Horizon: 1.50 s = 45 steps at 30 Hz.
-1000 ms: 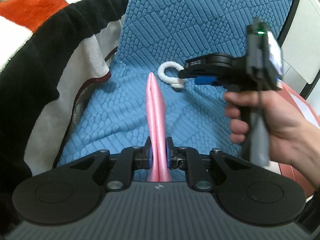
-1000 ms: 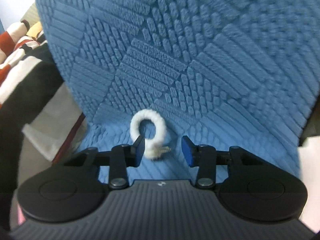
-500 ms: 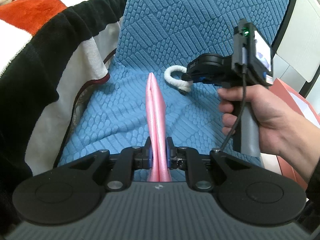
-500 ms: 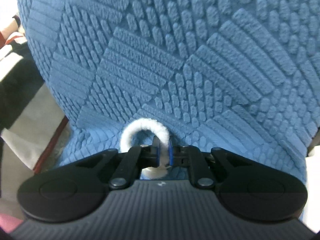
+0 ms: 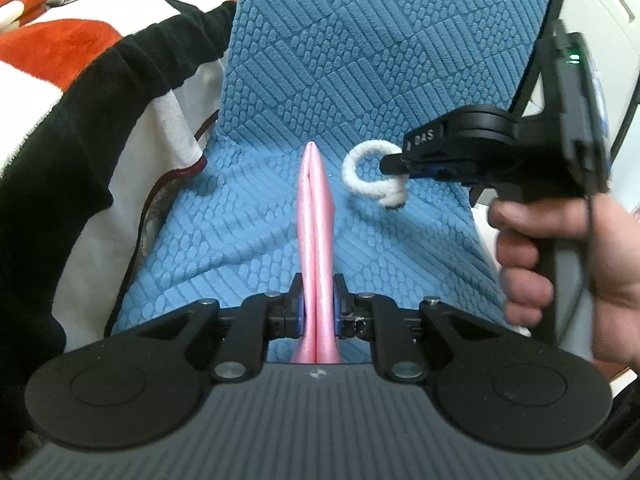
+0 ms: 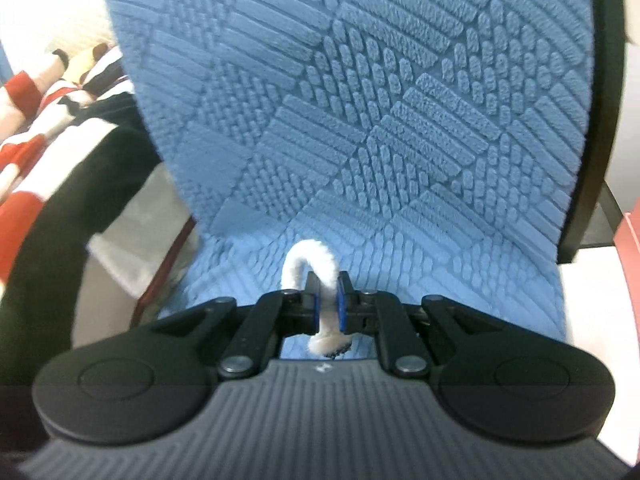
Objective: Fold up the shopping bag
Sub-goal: 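Lift the white ring with right tool toward the bag in left tool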
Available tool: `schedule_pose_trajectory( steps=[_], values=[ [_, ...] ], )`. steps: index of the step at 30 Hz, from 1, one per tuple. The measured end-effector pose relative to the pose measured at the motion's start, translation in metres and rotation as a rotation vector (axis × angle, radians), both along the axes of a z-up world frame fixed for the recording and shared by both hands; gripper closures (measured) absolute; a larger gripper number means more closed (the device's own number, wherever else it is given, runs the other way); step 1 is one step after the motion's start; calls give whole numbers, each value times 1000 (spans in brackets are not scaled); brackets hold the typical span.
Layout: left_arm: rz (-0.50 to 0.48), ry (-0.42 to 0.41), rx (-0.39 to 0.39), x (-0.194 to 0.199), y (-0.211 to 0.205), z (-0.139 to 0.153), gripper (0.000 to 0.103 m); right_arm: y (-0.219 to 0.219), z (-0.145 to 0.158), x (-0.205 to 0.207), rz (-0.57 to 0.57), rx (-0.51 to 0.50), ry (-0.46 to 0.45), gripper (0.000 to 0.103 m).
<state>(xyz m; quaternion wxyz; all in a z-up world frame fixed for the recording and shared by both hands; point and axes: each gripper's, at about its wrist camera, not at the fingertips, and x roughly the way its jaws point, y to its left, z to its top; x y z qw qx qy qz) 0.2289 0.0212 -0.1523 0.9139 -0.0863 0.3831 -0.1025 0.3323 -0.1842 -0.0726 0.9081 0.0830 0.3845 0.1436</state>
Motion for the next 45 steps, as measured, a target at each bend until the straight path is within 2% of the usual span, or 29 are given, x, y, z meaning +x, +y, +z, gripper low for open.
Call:
schedule_pose_trajectory(
  steps=[4, 10, 20, 28, 34, 39, 45],
  values=[
    [-18, -21, 2, -8, -6, 5, 88, 6, 4, -27, 8, -14, -22, 92],
    [-37, -58, 5, -21, -14, 13, 88, -5, 24, -52, -5, 25, -44, 92],
    [-86, -165, 36, -45, -29, 26, 88, -19, 70, -86, -6, 27, -90, 92],
    [-77, -224, 63, -52, -32, 28, 88, -8, 119, -110, 63, 46, -140, 92],
    [-71, -249, 78, -55, -31, 28, 88, 8, 132, -117, 138, 99, -82, 92],
    [-81, -266, 99, -56, -33, 30, 88, 26, 126, -110, 166, 75, -21, 92],
    [-107, -250, 70, -55, -32, 31, 88, 41, 123, -96, 145, 58, 30, 91]
  ],
)
